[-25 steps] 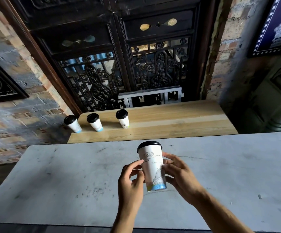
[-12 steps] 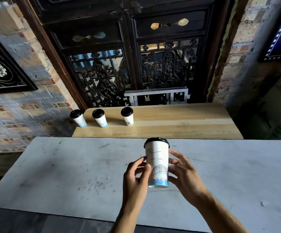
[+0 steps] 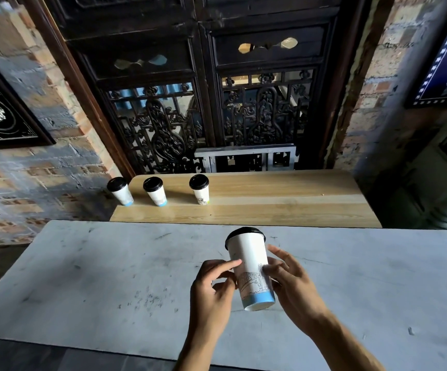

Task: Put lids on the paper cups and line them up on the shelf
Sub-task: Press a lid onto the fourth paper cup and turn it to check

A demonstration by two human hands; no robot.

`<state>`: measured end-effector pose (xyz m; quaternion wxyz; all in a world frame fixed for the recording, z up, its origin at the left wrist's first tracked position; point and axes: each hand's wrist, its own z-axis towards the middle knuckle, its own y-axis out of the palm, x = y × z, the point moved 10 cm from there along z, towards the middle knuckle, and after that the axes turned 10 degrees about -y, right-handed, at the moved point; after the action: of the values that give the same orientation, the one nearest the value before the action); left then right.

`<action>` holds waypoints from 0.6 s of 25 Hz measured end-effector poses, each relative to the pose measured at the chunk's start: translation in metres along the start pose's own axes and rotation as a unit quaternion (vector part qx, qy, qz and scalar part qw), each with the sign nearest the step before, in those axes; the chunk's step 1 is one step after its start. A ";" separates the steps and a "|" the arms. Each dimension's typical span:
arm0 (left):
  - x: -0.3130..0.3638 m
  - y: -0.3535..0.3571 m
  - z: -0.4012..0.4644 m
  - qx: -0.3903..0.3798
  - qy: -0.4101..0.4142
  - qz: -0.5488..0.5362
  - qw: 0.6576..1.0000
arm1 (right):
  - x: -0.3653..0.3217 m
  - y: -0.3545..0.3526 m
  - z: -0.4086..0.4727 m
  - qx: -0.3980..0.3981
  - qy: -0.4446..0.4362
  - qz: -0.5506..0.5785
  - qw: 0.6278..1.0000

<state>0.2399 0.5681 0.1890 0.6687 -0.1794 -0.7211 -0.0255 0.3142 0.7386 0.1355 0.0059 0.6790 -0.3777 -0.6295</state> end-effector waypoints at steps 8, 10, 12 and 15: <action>-0.010 0.009 -0.005 -0.018 -0.045 -0.079 0.996 | -0.004 -0.003 0.001 -0.008 -0.006 -0.002 1.000; -0.007 0.010 -0.005 -0.023 -0.041 -0.083 0.995 | -0.003 -0.005 0.002 -0.003 -0.010 -0.007 1.000; -0.004 0.012 -0.006 -0.034 -0.041 -0.097 0.994 | -0.002 -0.006 0.003 0.000 -0.014 -0.006 1.000; -0.006 0.012 -0.004 -0.047 -0.046 -0.122 0.990 | -0.002 -0.005 0.006 0.001 -0.022 0.017 1.000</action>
<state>0.2479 0.5770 0.1810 0.6174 -0.1224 -0.7658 -0.1319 0.3116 0.7457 0.1338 0.0072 0.6586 -0.3898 -0.6436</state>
